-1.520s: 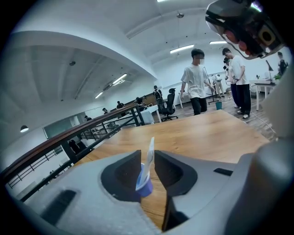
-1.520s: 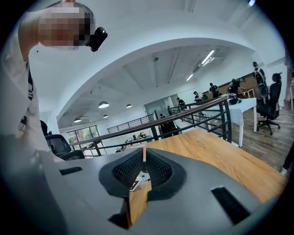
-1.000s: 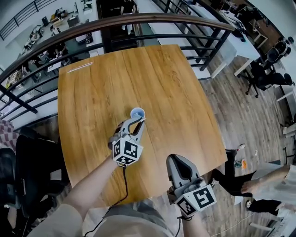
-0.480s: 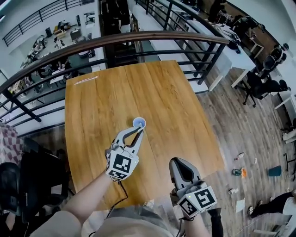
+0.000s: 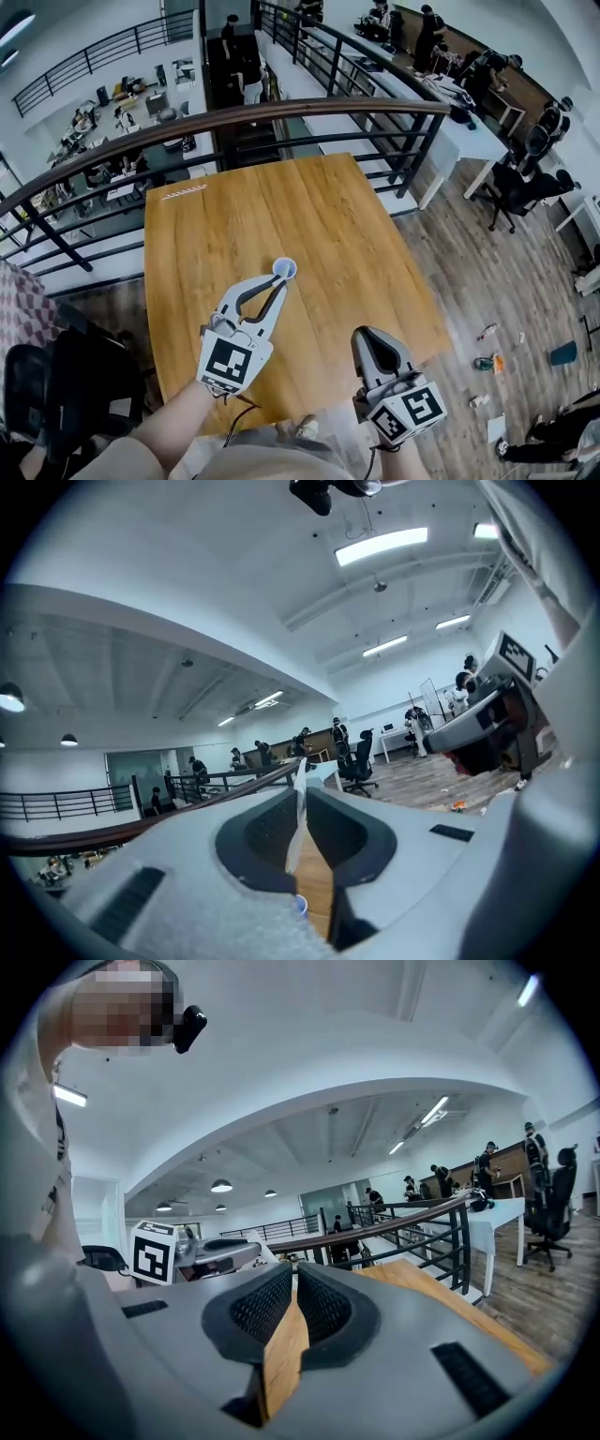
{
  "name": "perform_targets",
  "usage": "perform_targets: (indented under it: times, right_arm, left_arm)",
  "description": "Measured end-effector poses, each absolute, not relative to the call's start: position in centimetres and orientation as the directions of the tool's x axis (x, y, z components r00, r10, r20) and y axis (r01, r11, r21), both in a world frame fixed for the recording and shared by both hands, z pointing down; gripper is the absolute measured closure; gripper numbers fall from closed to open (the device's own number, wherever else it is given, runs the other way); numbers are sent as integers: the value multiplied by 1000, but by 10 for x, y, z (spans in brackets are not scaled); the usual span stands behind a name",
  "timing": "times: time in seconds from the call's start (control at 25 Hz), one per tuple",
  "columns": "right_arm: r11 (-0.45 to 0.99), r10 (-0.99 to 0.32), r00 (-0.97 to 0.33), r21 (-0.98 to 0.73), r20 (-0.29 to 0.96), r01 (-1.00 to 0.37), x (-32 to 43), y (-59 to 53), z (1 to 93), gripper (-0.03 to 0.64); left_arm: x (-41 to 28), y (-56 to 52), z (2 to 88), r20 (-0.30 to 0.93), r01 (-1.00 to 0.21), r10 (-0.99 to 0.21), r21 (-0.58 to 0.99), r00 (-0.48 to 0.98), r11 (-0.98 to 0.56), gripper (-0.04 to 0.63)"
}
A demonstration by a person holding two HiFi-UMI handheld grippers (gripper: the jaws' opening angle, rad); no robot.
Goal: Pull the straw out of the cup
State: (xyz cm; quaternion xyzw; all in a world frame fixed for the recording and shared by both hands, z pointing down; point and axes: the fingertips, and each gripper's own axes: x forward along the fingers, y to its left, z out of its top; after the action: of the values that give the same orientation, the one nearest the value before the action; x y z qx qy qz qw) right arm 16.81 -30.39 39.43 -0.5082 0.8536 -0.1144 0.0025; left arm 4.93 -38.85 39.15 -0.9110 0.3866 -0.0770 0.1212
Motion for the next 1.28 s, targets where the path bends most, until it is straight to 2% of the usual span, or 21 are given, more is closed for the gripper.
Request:
perform_targets:
  times: [0.2,0.48,0.92,1.28]
  right_arm:
    - [471,-867,-492,-192,80,-861,166,-284,378,585]
    - [492,-859,-509,-180,59,-852,156,-261,366,585]
    - [512,-839,-536,-203,89,-835,151,-228,382,584]
    - [507,-836,-537,-216,113,-835,149,-218,392,584]
  left_arm:
    - [33,-354,354,3,-723,-741,-219,671,-656,552]
    - [27,-304,327,-27,-715,-732,-237,681,-657,552]
    - [38,-253,339,-3,-682,-708,-274,706,-679,554]
    - [48,-238,359,35,-662,-685,-225,727,-715,554]
